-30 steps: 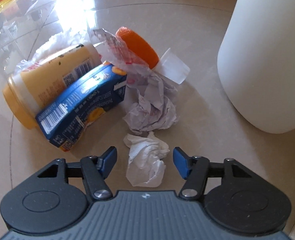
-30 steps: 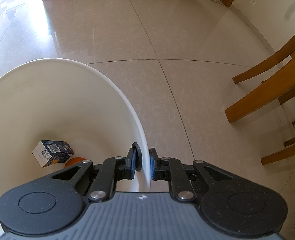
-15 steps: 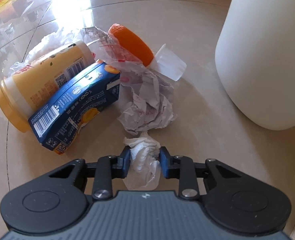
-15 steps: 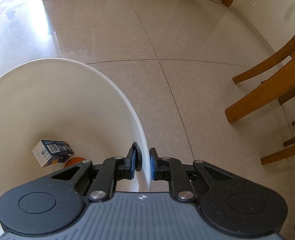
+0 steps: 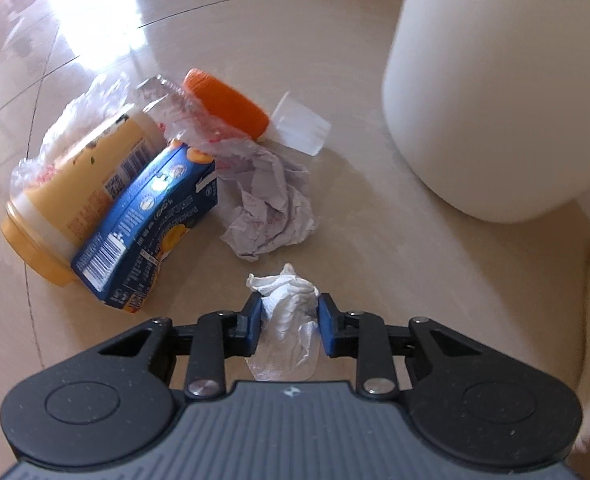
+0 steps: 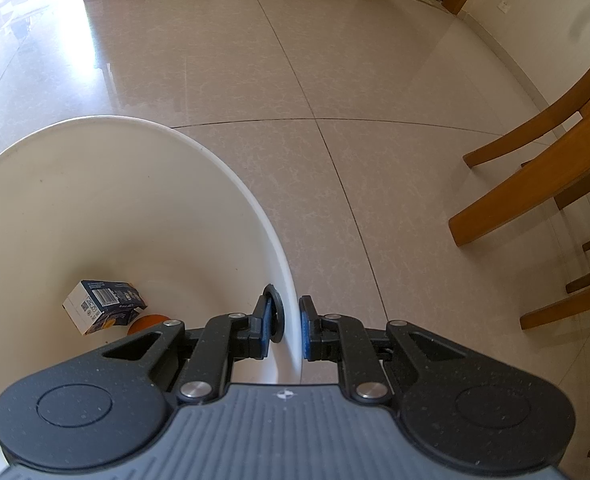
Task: Collect trash
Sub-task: 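Carry the tissue over the bin and release it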
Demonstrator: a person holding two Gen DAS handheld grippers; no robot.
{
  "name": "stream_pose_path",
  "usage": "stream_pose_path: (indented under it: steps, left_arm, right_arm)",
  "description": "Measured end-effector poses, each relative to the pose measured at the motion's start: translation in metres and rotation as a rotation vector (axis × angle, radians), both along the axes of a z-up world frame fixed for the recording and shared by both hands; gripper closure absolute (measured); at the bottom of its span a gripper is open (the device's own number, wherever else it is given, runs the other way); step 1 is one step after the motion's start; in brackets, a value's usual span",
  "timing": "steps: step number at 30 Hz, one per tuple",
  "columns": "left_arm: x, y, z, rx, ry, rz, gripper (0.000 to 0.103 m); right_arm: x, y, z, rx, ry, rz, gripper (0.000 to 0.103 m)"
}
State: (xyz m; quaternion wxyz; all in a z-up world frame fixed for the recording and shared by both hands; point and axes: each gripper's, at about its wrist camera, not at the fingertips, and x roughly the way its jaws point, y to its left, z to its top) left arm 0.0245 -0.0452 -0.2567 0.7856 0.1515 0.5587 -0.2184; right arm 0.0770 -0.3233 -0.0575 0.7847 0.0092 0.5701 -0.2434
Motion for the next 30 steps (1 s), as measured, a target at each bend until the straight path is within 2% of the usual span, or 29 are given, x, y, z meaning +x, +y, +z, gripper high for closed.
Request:
stream_pose_path:
  steps: [8,16,21,26,30]
  left_arm:
    - [-0.003,0.002,0.062,0.018,0.023,-0.114,0.076]
    - [0.002,-0.010,0.138,-0.033,0.024,-0.195,0.076]
    - [0.008,-0.033,0.199,-0.047,-0.043,-0.282,0.076]
    - [0.017,-0.066,0.248,-0.134,-0.095,-0.318,0.076]
    - [0.020,-0.105,0.267,-0.210,-0.114,-0.363,0.075]
  right_arm:
    - [0.001,0.001,0.000,-0.009,0.003,0.001,0.085]
    - [0.001,0.001,0.001,-0.014,0.005,0.003,0.085]
    - [0.002,0.002,0.001,-0.021,0.006,0.006,0.085]
    - [0.002,0.003,0.000,-0.021,0.005,0.005,0.085]
    - [0.001,0.004,0.000,-0.023,0.005,0.006,0.085]
